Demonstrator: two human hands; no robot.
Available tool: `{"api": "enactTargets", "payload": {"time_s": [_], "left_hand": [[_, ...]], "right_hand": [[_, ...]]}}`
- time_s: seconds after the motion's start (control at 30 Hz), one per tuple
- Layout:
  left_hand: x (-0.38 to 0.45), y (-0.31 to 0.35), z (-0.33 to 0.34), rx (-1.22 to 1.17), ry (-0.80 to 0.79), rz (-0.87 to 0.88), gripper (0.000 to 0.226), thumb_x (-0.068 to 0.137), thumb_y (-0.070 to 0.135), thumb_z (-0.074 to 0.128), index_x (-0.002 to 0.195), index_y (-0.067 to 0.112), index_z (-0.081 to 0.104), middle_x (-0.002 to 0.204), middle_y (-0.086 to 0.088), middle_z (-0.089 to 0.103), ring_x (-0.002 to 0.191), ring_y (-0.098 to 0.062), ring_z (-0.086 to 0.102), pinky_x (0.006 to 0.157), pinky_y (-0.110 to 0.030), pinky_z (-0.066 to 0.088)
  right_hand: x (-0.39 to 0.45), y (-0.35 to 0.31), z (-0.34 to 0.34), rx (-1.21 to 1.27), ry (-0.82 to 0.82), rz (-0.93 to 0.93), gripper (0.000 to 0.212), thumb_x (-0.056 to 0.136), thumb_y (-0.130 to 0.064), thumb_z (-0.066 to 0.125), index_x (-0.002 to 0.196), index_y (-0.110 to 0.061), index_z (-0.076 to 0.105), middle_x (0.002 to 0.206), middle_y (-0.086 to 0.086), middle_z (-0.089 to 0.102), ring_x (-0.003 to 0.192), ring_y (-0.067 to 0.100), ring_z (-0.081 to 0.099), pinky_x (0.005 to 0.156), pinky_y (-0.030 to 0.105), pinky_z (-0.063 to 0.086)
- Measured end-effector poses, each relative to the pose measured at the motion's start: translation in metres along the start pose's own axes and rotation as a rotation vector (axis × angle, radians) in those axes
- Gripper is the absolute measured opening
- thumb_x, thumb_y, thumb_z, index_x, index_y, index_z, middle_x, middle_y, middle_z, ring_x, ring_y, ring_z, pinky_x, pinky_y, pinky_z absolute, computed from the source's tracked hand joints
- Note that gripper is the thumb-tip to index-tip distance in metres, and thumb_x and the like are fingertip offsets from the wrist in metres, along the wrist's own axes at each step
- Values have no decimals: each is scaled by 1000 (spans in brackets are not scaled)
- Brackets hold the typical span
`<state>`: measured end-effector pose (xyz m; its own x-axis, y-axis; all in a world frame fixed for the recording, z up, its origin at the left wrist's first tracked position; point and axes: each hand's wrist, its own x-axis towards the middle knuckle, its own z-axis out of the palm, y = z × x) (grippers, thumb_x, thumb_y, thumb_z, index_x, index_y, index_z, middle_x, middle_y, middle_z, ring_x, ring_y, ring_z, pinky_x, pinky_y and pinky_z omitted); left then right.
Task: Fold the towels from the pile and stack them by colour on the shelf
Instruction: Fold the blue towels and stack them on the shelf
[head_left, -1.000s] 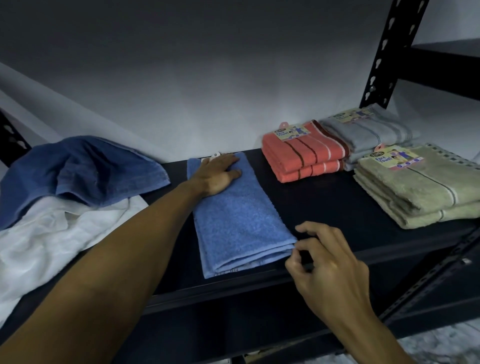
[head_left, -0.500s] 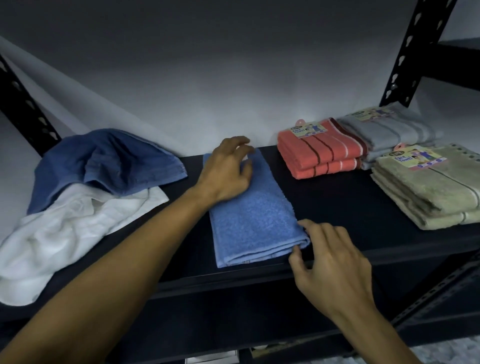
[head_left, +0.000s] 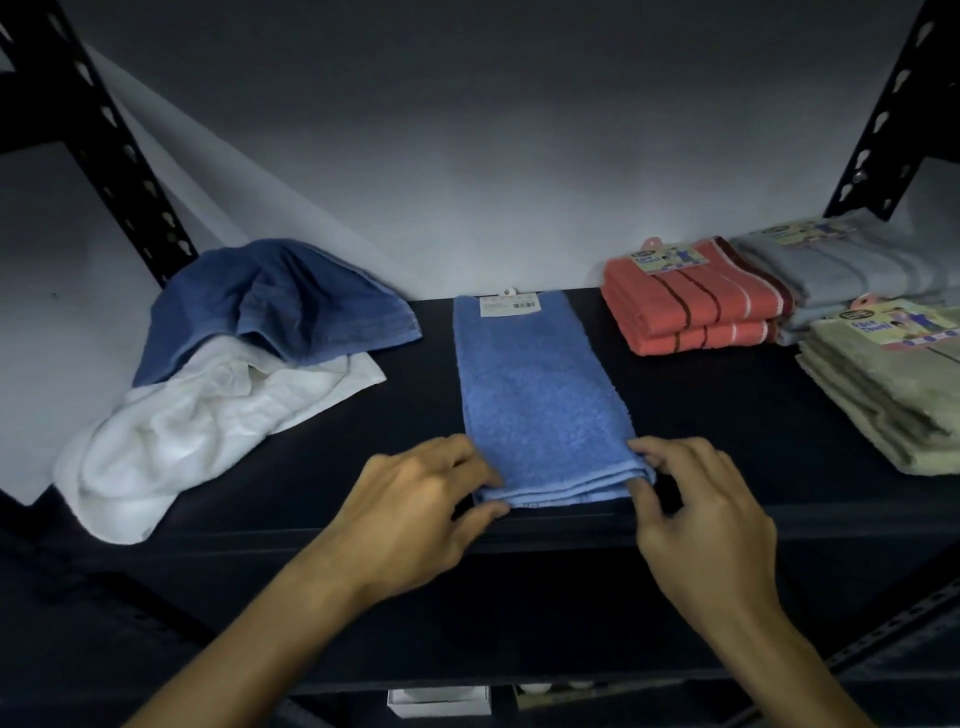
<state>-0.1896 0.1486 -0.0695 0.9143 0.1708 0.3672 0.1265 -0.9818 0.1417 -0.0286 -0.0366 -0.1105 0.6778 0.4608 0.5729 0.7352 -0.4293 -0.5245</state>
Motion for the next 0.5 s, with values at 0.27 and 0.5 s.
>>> {"api": "enactTargets", "payload": {"time_s": [0.27, 0.5], "left_hand": [[-6, 12, -1, -121, 140, -155, 12, 88, 41, 66, 94, 34, 74, 96, 22, 63, 80, 2, 61, 59, -23, 54], [-13, 15, 4, 165, 152, 36, 18, 94, 26, 57, 83, 20, 71, 88, 9, 62, 70, -10, 60, 39, -30, 45]], "right_hand": [[1, -4, 1, -134, 65, -137, 19, 85, -16, 65, 102, -14, 74, 92, -2, 61, 79, 15, 55, 49, 14, 28], [-2, 4, 0, -263, 13, -337, 33, 72, 7, 71, 104, -1, 73, 87, 8, 59, 72, 21, 56, 47, 16, 31]]}}
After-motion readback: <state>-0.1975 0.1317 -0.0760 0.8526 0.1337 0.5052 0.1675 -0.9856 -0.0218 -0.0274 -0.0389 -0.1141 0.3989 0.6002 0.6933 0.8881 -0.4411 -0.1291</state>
